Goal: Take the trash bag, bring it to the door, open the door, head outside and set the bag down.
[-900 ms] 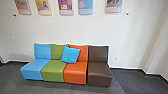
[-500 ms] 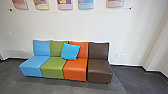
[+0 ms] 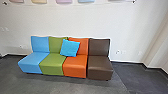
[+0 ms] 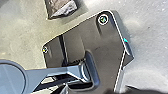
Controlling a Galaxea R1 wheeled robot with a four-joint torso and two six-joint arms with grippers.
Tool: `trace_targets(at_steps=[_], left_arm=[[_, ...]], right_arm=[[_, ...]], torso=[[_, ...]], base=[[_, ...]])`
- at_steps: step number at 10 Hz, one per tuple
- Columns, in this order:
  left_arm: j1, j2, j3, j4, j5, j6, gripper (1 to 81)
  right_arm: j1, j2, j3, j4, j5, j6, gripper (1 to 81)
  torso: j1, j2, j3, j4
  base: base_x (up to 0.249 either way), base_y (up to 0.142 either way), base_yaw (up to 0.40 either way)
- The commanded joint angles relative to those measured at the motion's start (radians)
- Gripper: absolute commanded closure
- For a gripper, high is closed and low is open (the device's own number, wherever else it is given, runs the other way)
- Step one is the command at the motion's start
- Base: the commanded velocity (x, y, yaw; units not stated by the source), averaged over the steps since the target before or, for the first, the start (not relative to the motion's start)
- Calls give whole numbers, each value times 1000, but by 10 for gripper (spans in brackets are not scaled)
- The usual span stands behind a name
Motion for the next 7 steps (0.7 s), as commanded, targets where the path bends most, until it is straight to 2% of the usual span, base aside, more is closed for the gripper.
trace_targets(at_steps=[1, 3, 5, 6, 7], left_arm=[[-100, -29, 0, -63, 141, 5, 10], [-148, -40, 2, -107, 158, 5, 10], [-189, -54, -1, -147, 183, 5, 10], [-208, -55, -3, -161, 183, 4, 10], [-228, -54, -6, -162, 183, 4, 10]], right_arm=[[137, -144, 128, 5, -50, 25, 10], [198, -211, 182, 8, -50, 28, 10], [279, -277, 219, 19, -100, 37, 10], [311, -303, 239, 19, -120, 37, 10], [341, -320, 260, 19, -126, 38, 10]], torso=[[61, -95, 0, 0], [107, -168, -2, 0], [154, -241, -2, 0], [299, -468, -2, 0], [196, -308, -3, 0]], base=[[0, 0, 0], [0, 0, 0], [0, 0, 0], [0, 0, 0], [0, 0, 0]])
